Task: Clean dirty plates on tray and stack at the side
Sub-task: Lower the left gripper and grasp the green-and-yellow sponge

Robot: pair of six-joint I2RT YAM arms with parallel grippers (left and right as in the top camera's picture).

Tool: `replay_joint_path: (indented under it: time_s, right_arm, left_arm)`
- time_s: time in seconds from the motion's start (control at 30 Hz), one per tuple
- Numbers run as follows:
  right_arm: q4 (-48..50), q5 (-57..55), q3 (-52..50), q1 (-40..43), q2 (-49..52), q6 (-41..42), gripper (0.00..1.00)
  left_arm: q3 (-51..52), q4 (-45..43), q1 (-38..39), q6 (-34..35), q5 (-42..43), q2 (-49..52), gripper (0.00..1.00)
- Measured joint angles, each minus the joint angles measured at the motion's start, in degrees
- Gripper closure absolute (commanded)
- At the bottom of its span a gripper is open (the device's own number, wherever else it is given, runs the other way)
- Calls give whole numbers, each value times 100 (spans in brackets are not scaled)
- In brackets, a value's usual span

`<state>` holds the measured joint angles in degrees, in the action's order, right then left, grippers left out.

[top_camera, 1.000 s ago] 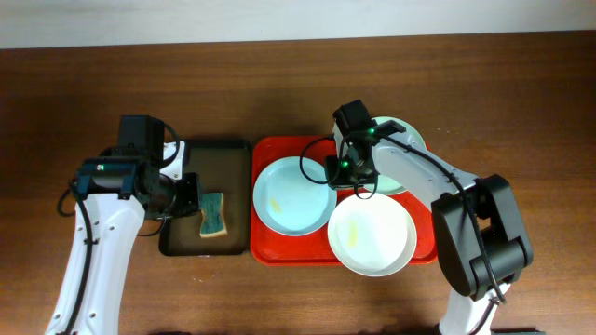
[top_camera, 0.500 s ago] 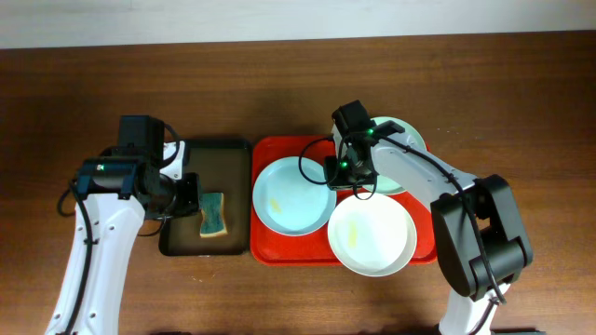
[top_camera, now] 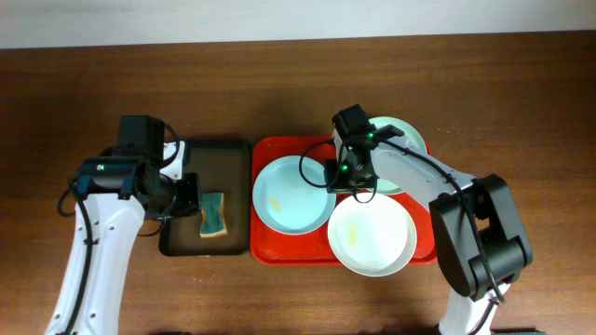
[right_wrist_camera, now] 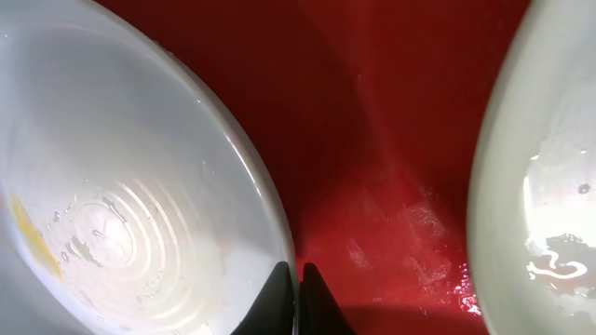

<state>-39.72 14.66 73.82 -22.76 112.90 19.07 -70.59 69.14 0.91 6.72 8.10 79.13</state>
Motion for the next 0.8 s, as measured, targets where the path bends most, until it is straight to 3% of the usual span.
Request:
replay_joint_path:
  time_s: [0.2,0.3,0.4,0.63,0.8]
  right_arm:
    - [2,0,-2,0,0,170,96]
    - [2,-2,-2,0,0,173,96]
    - [4,-2,-2,0,0,177,95]
    - [7,-2,-2,0,0,177,95]
    - [13,-4,-2,0,0,179,95]
  left_arm:
    - [9,-4,146,2,-24,282,67]
    - [26,-79,437,7,-22,841,57]
    - [37,-181,595,17,-17,1255,63]
    - [52,-575,632,280,-564,2111,66]
    - [107,-809,632,326,-627,2122,65]
